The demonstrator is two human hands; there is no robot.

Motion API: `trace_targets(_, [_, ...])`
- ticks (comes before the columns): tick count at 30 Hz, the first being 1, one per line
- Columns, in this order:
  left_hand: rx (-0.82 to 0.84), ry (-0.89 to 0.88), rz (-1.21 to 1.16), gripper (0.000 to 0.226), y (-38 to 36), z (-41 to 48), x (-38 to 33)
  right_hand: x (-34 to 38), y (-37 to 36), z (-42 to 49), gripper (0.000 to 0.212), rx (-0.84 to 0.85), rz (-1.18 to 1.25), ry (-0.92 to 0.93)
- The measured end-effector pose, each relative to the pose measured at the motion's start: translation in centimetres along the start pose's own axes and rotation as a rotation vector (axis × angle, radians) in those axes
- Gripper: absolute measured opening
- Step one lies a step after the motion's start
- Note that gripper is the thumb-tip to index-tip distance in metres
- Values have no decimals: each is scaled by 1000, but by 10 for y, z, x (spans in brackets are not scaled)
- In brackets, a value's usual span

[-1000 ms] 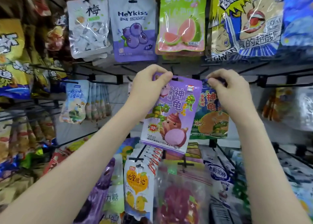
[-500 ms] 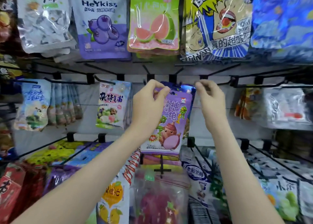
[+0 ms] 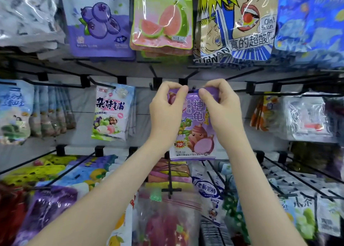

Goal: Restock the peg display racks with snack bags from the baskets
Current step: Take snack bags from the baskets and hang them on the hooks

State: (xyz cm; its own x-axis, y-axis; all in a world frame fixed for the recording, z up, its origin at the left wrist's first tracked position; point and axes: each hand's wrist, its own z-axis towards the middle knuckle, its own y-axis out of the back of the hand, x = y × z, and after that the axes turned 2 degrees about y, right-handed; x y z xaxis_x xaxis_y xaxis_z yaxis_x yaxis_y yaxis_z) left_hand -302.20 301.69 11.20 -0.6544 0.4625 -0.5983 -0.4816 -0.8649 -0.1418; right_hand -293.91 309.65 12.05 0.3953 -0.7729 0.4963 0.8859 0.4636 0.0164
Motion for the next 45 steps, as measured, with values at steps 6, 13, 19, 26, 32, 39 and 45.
trace_targets(6, [3,-36,-47,10,3,-3,5,-2,-7,-6,20,-53,52,53])
trace_targets(13, [8,-99,-69,6,-1,8,4,-2,-10,5,17,-92,53,45])
trace_targets(19, [49,-111,227,9,-6,17,34,-29,-17,12,5,-93,-138,-91])
trace_targets(26, [147,-401,857,57,-4,24,76,-55,-37,21,33,-213,-318,-180])
trace_targets(32, [336,-364,854,64,9,19,84,-59,-40,5,45,-95,-408,-249])
trace_targets(39, [346,-330,678,56,55,-47,50,-12,-24,-80,49,-88,-443,-89])
trace_targets(45, [244,-145,710,35,146,-203,31,16,-42,-237,32,214,-257,135])
